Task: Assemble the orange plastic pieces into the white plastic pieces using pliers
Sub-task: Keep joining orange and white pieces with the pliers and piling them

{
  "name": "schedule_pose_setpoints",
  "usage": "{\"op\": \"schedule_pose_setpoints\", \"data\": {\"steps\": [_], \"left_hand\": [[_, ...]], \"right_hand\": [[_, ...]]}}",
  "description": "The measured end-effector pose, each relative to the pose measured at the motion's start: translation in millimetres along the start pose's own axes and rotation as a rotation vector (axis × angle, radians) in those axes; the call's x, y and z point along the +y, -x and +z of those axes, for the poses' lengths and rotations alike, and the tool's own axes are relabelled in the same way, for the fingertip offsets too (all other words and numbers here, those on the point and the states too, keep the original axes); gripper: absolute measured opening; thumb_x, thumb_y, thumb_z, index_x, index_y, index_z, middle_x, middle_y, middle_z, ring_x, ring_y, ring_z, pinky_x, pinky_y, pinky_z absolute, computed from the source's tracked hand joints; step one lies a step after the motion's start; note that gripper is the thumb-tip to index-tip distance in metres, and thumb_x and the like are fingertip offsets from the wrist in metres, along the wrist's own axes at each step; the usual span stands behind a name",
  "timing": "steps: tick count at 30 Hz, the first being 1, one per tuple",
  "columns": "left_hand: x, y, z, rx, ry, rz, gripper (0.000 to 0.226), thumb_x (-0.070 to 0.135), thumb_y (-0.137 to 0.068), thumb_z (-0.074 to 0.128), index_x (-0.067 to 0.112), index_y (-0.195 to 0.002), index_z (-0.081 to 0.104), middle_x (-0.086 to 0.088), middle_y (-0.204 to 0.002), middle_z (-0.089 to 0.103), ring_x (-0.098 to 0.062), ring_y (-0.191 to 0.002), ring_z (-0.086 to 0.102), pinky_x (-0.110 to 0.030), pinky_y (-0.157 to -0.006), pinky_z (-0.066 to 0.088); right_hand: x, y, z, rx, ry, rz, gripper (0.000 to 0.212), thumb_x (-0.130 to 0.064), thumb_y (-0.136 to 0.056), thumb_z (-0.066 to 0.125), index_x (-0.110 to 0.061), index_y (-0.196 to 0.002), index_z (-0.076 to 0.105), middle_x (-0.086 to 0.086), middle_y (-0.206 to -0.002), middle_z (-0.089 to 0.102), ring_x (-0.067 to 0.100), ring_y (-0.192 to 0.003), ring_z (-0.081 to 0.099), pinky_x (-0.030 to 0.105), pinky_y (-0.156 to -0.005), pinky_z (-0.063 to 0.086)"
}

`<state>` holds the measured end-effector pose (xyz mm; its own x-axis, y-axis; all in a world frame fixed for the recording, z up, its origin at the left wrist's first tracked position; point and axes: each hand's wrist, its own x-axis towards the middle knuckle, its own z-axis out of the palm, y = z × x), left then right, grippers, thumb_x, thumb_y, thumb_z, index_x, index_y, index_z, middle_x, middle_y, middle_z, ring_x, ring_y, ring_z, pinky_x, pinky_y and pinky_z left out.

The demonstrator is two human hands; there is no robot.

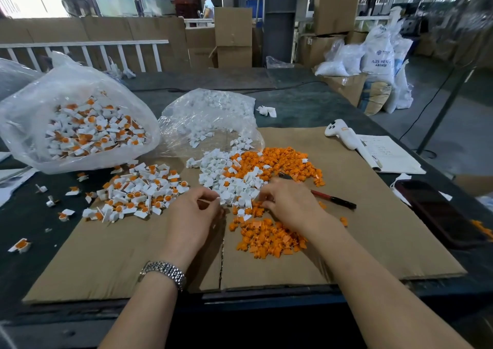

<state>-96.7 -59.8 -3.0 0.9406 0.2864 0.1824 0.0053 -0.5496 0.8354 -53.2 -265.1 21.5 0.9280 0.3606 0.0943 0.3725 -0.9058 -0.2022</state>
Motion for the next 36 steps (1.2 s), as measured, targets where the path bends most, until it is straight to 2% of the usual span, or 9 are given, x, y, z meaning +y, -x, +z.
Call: {"op": "schedule_pose_setpoints", "data": {"steps": [4,11,14,20,23,27,31,33,36], "left_hand": [[2.9,6.2,-2.7,-0.017,-0.005,0.082,0.018,0.016,-0.093,0.074,0.033,-0.089,0.071,0.018,-0.094,0.071,0.004,-0.088,0.067,-0.013,-0.071,0.050],[14.6,12.6,-5.1,-0.071,-0.104,0.332,0.027,0.006,-0.088,0.078,0.031,-0.083,0.068,0.014,-0.106,0.065,0.006,-0.095,0.063,-0.008,-0.080,0.048],[19.6,13.7,-6.5,-0.062,-0.141,0.424,0.019,0.005,-0.086,0.080,0.023,-0.086,0.072,0.010,-0.106,0.066,0.001,-0.095,0.064,-0.011,-0.081,0.050],[20.6,16.6,-8.1,-0.078,-0.134,0.435,0.010,0.010,-0.086,0.080,0.017,-0.084,0.074,0.010,-0.106,0.063,0.001,-0.094,0.064,-0.010,-0.077,0.049],[22.9,18.3,-8.2,-0.082,-0.063,0.361,0.011,0.010,-0.086,0.081,0.019,-0.088,0.074,0.011,-0.102,0.066,-0.001,-0.088,0.068,-0.012,-0.074,0.053],[27.3,24.6,-10.9,-0.117,0.453,-0.037,0.026,0.010,-0.089,0.079,0.026,-0.109,0.073,0.015,-0.096,0.076,-0.003,-0.085,0.075,-0.013,-0.066,0.057],[25.4,29.2,-13.3,-0.360,1.049,-0.408,0.016,0.007,-0.097,0.068,0.003,-0.112,0.073,-0.025,-0.113,0.072,-0.033,-0.094,0.072,-0.055,-0.095,0.056],[28.0,30.6,-14.3,-0.341,1.041,-0.368,0.018,0.004,-0.093,0.069,0.002,-0.110,0.076,-0.027,-0.109,0.073,-0.032,-0.089,0.073,-0.052,-0.090,0.060],[36.1,31.7,-18.0,-0.229,0.910,-0.231,0.017,0.005,-0.083,0.072,0.011,-0.096,0.083,-0.018,-0.095,0.079,-0.021,-0.078,0.078,-0.025,-0.062,0.061]], "right_hand": [[0.2,0.6,-1.6,0.064,-0.106,0.023,0.016,-0.031,-0.096,0.066,-0.024,-0.107,0.074,-0.003,-0.110,0.067,0.016,-0.101,0.062,0.037,-0.090,0.051],[-17.1,3.0,-18.6,0.097,-0.827,0.058,0.005,-0.021,-0.090,0.074,-0.018,-0.093,0.077,-0.008,-0.079,0.074,0.001,-0.070,0.069,0.015,-0.066,0.053],[-23.7,4.6,-18.2,0.072,-0.840,0.042,0.005,-0.022,-0.092,0.072,-0.018,-0.092,0.076,-0.010,-0.076,0.069,-0.007,-0.064,0.063,0.007,-0.056,0.045],[-30.4,10.4,-19.5,0.014,-0.788,0.033,0.005,-0.016,-0.093,0.069,-0.014,-0.093,0.074,-0.002,-0.082,0.074,0.002,-0.071,0.069,0.015,-0.061,0.050],[-31.6,11.4,-21.0,-0.005,-0.740,0.037,0.005,-0.016,-0.094,0.068,-0.015,-0.094,0.072,-0.001,-0.085,0.074,0.006,-0.076,0.070,0.021,-0.066,0.054],[-34.4,14.2,-21.1,0.056,-0.902,0.049,0.005,-0.016,-0.094,0.069,-0.012,-0.096,0.072,0.003,-0.085,0.075,0.012,-0.078,0.072,0.028,-0.074,0.060],[-39.5,18.4,-19.4,0.115,-0.910,0.035,0.005,-0.020,-0.093,0.070,-0.015,-0.092,0.072,0.000,-0.084,0.072,0.014,-0.081,0.070,0.031,-0.079,0.059],[-42.9,19.7,-18.7,0.131,-0.854,0.036,0.006,-0.023,-0.093,0.070,-0.018,-0.090,0.072,-0.006,-0.081,0.069,0.007,-0.076,0.065,0.025,-0.071,0.055],[-50.2,20.3,-16.2,0.170,-0.791,0.066,0.008,-0.026,-0.094,0.068,-0.020,-0.089,0.070,-0.010,-0.080,0.066,0.001,-0.068,0.059,0.018,-0.063,0.046]]}}
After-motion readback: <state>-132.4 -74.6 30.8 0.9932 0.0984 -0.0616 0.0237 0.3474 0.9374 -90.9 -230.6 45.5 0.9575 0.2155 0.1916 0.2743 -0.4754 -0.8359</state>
